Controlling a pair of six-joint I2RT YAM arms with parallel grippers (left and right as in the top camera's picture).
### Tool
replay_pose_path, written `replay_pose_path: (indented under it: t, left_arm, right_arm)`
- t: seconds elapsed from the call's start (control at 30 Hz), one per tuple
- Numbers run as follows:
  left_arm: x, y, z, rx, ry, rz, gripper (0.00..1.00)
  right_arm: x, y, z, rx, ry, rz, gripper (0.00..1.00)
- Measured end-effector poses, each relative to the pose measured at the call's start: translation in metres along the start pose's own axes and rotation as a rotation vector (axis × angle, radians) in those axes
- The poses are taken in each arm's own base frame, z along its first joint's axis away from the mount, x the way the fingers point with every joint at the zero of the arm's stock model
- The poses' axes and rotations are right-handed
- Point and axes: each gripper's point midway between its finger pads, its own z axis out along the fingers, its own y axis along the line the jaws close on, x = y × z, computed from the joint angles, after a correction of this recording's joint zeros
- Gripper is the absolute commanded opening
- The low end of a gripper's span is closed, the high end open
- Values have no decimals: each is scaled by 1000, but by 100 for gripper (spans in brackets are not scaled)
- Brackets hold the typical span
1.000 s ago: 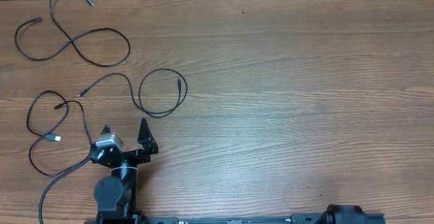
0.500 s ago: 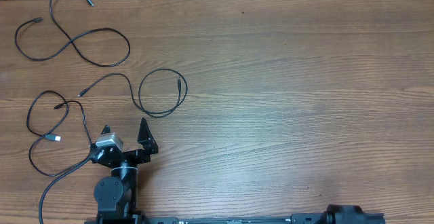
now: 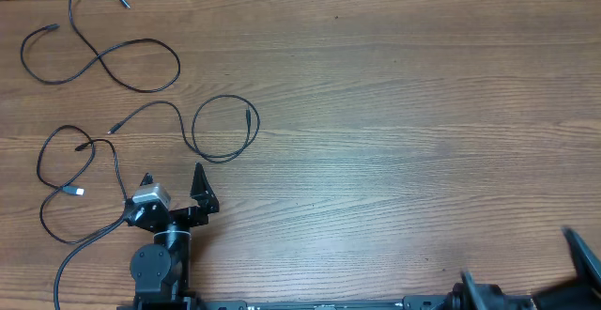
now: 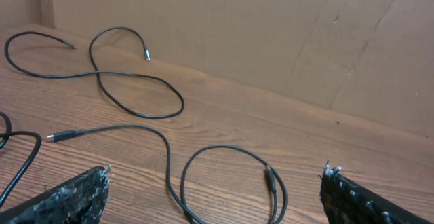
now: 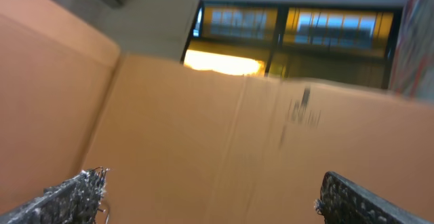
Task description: Untangle cables
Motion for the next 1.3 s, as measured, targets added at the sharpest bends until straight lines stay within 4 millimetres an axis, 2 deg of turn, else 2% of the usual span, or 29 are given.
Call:
replay_pose_path:
  t: [0.07,0.27,0.5,0.6,0.67,0.83,1.0,1.2,1.3]
  left_arm:
    - [0,0,0,0,0,0,100]
    - [0,0,0,0,0,0,100]
    - [0,0,0,0,0,0,100]
    - [0,0,0,0,0,0,99]
    - [0,0,0,0,0,0,100]
    - [0,0,0,0,0,0,99]
    - [0,0,0,0,0,0,100]
    - [0,0,0,0,0,0,100]
    - [0,0,0,0,0,0,99]
  right_arm:
    - [30,-4,6,5,58,31,100]
    - [99,-18,14,55,192,97,100]
    - [158,-22,12,84,310,159,100]
    - [175,-31,10,149,338,213,100]
    - [194,-40,6,217,373,256,100]
    - [224,-49,-2,292,430,299,100]
    - [244,-50,-7,314,466,315,100]
    - [279,-62,-22,433,530,371,100]
    - [284,-65,-25,463,536,382,100]
